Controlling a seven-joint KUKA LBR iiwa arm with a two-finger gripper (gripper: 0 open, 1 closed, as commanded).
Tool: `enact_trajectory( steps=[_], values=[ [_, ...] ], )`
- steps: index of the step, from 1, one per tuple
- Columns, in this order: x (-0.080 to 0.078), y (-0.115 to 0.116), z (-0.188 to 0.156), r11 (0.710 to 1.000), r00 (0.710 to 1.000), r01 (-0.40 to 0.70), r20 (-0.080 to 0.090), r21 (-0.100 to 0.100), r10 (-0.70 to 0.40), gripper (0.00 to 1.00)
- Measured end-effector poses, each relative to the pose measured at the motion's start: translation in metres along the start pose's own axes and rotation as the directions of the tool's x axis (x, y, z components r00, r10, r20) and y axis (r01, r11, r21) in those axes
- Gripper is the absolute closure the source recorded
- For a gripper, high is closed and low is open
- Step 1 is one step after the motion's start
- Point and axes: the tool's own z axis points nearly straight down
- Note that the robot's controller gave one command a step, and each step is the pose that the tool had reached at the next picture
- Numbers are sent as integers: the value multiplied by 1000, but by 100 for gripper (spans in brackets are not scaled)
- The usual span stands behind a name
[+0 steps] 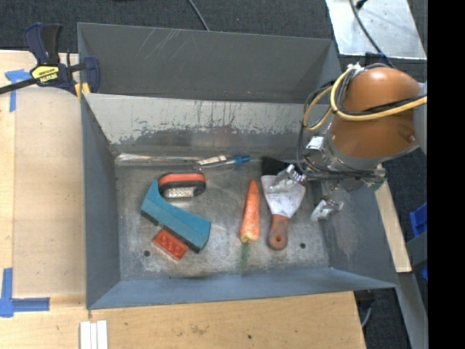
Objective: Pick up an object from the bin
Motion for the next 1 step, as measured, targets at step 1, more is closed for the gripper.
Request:
enact_trajectory(
  steps=[1],
  values=[
    [5, 14, 42, 965, 965, 263, 1, 2, -263, 0]
  ],
)
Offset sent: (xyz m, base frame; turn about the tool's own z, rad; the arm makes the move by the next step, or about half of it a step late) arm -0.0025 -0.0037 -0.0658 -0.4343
